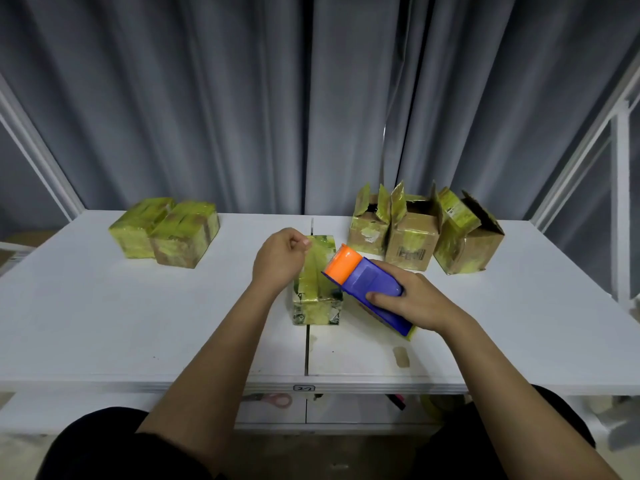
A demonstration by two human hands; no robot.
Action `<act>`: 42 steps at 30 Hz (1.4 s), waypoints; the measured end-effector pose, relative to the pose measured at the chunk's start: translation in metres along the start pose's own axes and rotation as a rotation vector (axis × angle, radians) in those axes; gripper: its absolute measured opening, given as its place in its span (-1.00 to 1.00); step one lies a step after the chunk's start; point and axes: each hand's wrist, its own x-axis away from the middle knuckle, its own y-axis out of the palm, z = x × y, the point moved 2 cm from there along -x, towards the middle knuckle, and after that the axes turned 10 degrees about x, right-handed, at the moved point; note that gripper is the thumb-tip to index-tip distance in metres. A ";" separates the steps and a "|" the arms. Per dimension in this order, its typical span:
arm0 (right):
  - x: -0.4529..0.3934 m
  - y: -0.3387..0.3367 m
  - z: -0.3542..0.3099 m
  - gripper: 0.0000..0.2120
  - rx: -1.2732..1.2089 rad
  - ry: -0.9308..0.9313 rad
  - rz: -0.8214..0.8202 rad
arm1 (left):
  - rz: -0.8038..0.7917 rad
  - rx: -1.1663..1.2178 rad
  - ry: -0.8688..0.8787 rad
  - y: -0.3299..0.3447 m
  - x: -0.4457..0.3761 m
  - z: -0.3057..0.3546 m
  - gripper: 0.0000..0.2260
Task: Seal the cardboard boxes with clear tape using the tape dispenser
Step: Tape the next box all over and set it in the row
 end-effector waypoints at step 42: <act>-0.020 -0.033 -0.015 -0.67 0.088 -0.018 -0.098 | 0.013 -0.002 0.117 -0.018 0.024 -0.016 -0.89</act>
